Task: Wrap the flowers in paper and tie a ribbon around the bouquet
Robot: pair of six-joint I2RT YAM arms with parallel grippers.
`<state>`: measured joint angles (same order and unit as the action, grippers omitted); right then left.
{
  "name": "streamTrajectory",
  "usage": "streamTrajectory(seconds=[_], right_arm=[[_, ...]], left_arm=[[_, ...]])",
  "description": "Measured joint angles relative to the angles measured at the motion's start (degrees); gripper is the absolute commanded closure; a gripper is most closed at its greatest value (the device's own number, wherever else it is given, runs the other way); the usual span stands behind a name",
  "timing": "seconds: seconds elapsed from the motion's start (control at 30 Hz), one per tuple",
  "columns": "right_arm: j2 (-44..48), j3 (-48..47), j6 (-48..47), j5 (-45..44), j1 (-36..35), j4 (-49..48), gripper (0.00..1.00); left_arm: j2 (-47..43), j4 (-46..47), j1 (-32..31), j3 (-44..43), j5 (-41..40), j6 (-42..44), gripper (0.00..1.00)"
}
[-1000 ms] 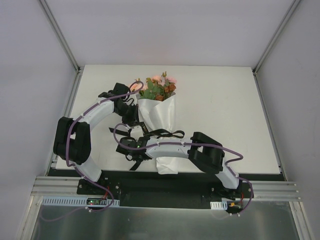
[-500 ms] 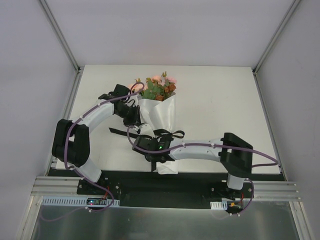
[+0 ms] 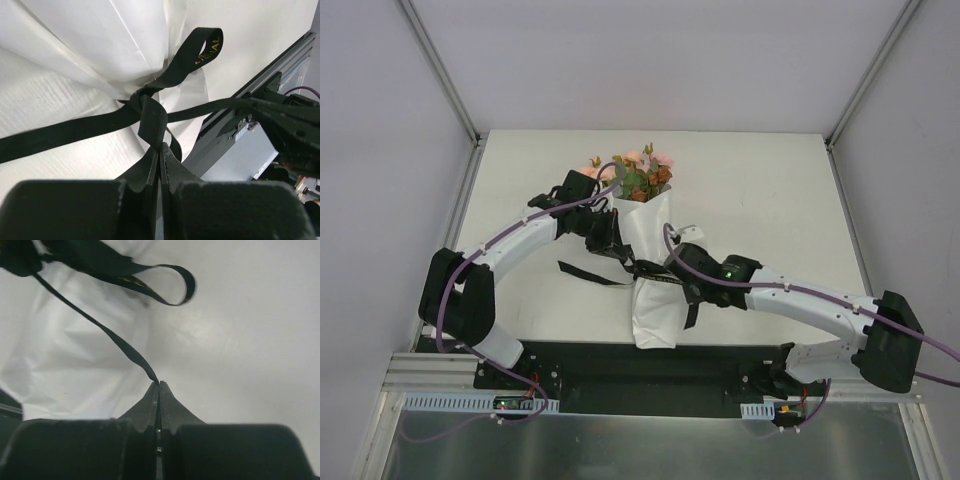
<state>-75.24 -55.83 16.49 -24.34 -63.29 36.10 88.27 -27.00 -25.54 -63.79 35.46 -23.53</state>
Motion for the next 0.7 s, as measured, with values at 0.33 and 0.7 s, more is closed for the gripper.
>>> streamTrajectory(seconds=[0.33, 0.7], right_arm=[[4.3, 7.9, 3.1, 3.4, 9.7, 7.6, 0.99], [1.8, 12.6, 6.6, 9.3, 12.9, 9.2, 0.94]], left_arm=[[1.6, 2.6, 0.0, 0.0, -1.2, -3.1, 1.0], [1.6, 3.3, -0.4, 1.4, -1.6, -3.5, 1.0]])
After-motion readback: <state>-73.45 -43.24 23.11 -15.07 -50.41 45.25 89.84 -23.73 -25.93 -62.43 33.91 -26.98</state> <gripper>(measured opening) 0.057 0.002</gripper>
